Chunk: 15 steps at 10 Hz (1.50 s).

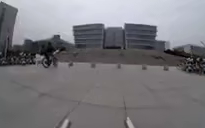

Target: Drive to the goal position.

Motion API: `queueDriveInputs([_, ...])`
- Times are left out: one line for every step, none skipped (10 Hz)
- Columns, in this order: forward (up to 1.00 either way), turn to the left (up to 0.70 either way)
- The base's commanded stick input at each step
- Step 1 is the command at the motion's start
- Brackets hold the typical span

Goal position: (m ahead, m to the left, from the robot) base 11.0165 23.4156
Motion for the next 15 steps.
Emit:
queueDriveInputs([1.0,-0.4])
queueDriveInputs([1.0,-0.4])
queueDriveInputs([1.0,-0.4])
queueDriveInputs([1.0,-0.4])
queueDriveInputs([1.0,-0.4])
queueDriveInputs([1.0,-0.4])
queueDriveInputs([1.0,0.0])
queueDriveInputs([1.0,0.0])
queueDriveInputs([1.0,0.0])
queueDriveInputs([1.0,0.0])
queueDriveInputs([1.0,0.02])
queueDriveInputs([1.0,0.21])
queueDriveInputs([1.0,0.4])
queueDriveInputs([1.0,0.4])
queueDriveInputs([1.0,0.4])
